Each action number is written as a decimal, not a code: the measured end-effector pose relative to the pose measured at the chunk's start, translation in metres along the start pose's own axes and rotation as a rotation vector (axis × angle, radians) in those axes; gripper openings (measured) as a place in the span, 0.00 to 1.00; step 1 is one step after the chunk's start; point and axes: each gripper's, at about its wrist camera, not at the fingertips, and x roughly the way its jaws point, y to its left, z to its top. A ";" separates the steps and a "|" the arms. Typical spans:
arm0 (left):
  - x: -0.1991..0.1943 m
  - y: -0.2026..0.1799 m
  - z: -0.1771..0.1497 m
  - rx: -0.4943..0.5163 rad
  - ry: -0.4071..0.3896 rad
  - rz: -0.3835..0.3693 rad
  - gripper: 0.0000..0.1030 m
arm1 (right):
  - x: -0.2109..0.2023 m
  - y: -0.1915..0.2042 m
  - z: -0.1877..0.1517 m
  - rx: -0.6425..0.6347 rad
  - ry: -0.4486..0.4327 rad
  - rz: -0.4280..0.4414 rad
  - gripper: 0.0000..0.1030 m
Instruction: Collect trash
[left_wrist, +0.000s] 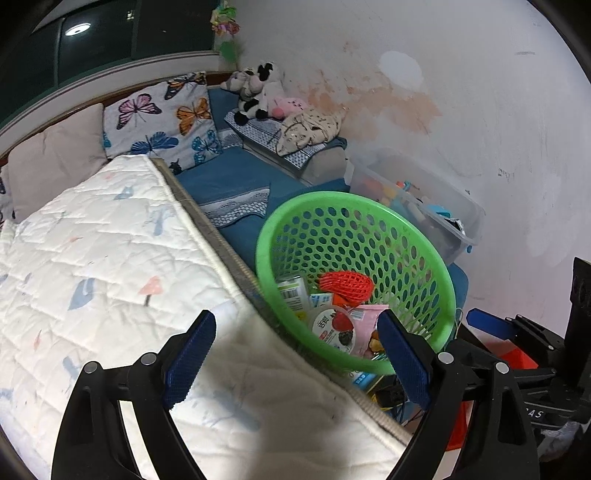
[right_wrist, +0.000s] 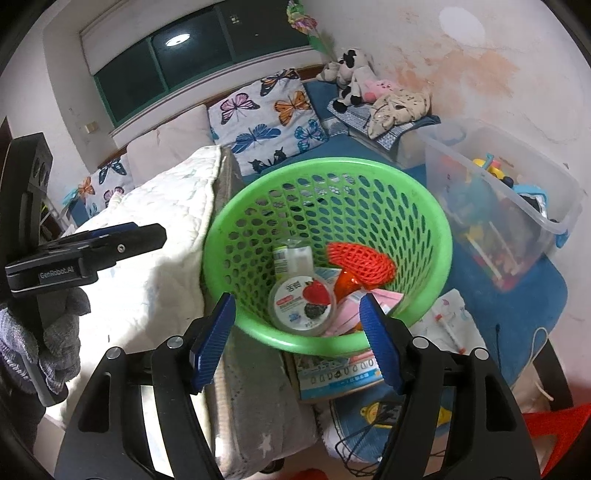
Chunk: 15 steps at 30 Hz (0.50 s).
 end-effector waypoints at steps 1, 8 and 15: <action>-0.005 0.001 -0.003 -0.003 -0.005 0.008 0.83 | -0.001 0.003 0.000 -0.004 -0.001 0.001 0.68; -0.035 0.011 -0.018 -0.011 -0.043 0.072 0.84 | -0.006 0.026 -0.002 -0.031 -0.005 0.031 0.70; -0.066 0.027 -0.029 -0.031 -0.088 0.124 0.86 | -0.006 0.053 -0.005 -0.054 0.002 0.055 0.73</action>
